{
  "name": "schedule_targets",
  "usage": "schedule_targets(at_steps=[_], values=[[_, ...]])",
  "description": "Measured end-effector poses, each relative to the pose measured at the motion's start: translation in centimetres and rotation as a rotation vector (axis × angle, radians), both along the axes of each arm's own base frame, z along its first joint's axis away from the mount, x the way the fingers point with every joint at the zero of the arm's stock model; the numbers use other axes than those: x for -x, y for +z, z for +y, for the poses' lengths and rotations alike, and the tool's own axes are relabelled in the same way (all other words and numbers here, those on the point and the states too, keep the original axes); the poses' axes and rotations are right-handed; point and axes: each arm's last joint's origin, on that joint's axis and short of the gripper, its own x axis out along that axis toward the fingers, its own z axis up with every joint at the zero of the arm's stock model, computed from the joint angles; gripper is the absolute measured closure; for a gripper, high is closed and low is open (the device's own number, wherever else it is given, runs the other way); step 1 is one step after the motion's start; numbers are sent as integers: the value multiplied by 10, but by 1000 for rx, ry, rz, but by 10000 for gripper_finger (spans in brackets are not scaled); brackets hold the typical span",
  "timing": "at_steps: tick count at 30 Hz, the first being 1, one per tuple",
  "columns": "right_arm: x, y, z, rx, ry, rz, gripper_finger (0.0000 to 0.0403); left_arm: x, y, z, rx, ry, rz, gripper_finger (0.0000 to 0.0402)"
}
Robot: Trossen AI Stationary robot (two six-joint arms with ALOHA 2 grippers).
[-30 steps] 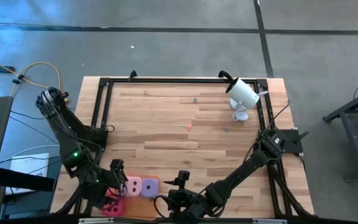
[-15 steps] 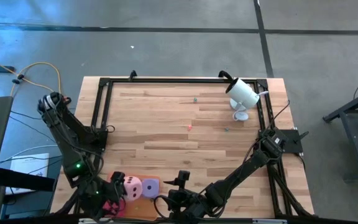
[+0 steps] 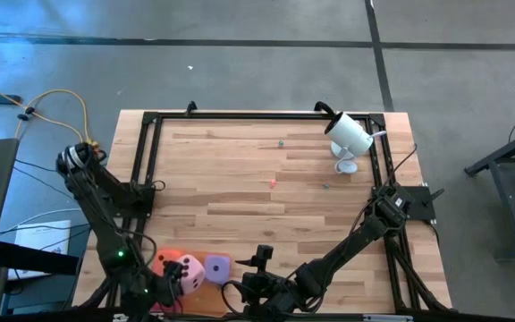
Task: Pick & Place Dice
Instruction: Adjust the large pink dice in the orange bin
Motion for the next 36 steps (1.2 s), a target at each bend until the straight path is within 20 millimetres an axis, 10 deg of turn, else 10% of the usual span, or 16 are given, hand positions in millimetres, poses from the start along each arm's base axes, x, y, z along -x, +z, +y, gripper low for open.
schedule_targets(at_steps=[18,36], values=[[-4,0,-4,-25,-5,2,164,-11,-10,-3,-2,-21,-27,5],[-63,-52,-54,-512,426,308,164,-22,-12,3,3,-30,-68,5]])
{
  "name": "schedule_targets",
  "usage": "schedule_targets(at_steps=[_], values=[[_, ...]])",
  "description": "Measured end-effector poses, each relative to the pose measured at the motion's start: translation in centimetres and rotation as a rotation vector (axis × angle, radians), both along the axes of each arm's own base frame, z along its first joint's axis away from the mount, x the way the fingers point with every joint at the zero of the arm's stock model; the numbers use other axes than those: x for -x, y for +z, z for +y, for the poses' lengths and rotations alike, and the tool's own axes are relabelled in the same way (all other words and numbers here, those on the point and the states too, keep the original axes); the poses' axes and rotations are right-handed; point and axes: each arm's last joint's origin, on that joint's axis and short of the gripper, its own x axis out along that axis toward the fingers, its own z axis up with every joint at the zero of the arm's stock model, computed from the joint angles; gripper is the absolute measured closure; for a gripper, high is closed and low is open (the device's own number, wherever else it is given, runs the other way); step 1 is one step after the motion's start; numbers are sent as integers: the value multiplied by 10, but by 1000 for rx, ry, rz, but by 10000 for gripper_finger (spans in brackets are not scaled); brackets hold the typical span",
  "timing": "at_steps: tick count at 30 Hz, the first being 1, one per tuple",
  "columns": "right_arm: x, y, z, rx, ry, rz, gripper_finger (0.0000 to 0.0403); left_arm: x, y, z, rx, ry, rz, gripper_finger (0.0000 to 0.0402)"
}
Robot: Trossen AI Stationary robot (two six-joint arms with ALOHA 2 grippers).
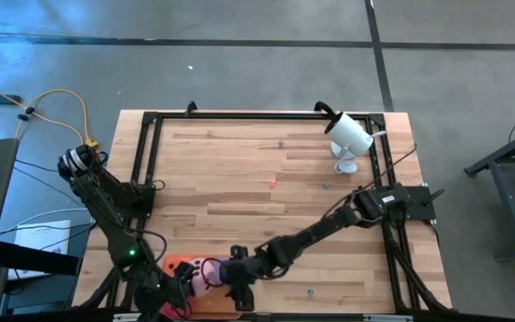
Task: Pick & Place Dice
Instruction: Adjust the large pink dice in the orange bin
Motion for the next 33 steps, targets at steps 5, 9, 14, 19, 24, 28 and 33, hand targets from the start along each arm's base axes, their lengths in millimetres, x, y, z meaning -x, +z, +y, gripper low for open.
schedule_targets(at_steps=[5,9,14,19,24,28,33], values=[[-10,-12,-28,3,-62,88,164,-6,-1,4,-14,-25,-12,4],[-17,-20,-47,22,-108,125,164,-10,0,7,-14,-44,-16,5],[-29,-30,-80,95,-221,125,164,-16,2,11,-8,-86,-45,5],[-35,-31,-104,124,-265,123,164,-26,5,15,16,-136,-82,5],[-39,-30,-120,160,-303,111,164,-33,6,20,-2,-143,-121,4],[-37,-31,-117,177,-298,120,164,-36,5,24,-7,-160,-125,4],[-31,-29,-111,241,-309,139,164,-42,6,28,2,-154,-121,4]])
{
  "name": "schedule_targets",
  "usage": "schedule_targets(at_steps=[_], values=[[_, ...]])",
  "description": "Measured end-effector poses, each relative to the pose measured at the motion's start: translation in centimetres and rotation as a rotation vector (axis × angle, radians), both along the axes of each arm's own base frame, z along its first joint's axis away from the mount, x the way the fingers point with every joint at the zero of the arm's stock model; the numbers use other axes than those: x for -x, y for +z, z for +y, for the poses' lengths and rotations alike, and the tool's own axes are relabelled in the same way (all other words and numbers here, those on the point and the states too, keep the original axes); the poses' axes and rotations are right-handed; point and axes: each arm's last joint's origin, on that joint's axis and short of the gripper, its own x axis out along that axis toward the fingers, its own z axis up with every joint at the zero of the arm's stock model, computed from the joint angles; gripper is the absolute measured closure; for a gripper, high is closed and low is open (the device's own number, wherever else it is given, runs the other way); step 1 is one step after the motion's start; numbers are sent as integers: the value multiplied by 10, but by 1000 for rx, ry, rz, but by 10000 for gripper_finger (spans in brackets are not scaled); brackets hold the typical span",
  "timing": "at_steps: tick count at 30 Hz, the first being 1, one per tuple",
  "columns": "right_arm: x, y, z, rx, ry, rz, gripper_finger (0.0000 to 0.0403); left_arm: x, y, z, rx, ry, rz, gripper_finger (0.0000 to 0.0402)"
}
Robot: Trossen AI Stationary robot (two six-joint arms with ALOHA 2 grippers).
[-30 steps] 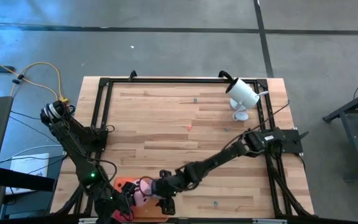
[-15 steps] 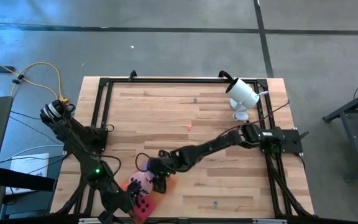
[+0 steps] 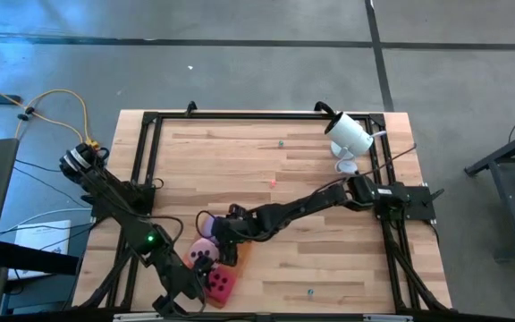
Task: Pick & Place Dice
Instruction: Adjust the large pink dice in the orange bin
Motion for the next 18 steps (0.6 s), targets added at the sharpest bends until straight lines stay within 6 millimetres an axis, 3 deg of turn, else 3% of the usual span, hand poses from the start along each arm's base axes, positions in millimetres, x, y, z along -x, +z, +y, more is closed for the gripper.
schedule_targets(at_steps=[6,10,18], values=[[14,22,10,95,-20,2,164,1,1,3,-19,16,-15,4],[27,31,14,170,-60,41,164,5,14,7,-5,46,-66,4],[41,35,27,293,-113,72,164,19,36,13,-29,108,-200,4]])
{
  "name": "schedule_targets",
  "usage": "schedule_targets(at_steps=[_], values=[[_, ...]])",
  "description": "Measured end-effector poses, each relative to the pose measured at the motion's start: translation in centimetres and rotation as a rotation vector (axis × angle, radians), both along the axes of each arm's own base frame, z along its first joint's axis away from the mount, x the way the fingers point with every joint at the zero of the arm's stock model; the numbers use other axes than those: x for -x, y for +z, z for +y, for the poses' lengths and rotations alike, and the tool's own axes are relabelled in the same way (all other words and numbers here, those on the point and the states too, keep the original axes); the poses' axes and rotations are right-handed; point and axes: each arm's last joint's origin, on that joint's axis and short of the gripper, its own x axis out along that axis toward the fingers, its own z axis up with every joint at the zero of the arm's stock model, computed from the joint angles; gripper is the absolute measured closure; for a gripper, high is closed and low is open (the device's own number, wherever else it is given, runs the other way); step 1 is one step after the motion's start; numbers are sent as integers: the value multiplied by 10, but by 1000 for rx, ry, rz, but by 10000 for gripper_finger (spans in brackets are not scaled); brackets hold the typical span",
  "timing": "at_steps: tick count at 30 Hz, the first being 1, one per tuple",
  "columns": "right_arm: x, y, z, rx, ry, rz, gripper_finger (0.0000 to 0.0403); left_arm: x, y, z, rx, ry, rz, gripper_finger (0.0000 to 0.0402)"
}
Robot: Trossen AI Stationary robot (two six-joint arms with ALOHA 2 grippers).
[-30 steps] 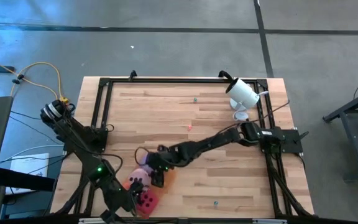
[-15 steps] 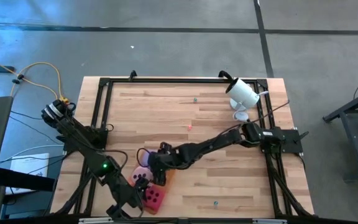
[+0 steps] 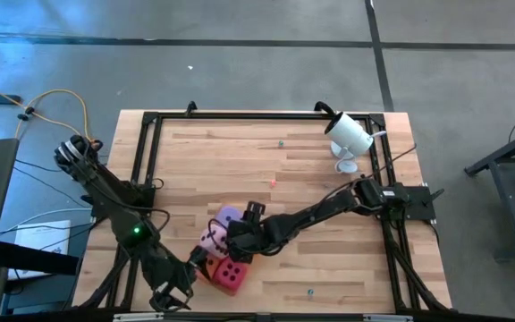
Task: Pick & Place Dice
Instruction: Adjust the large pink dice in the orange bin
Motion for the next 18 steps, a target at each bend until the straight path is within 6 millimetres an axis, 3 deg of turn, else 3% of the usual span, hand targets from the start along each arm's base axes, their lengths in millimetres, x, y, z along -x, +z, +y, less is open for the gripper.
schedule_targets(at_steps=[4,9,18], values=[[2,2,7,3,12,-9,164,1,-4,5,-68,67,20,4],[9,21,14,21,16,-63,164,-3,-13,19,-189,210,50,4],[26,41,49,81,44,-174,164,-9,-18,36,-361,355,23,4]])
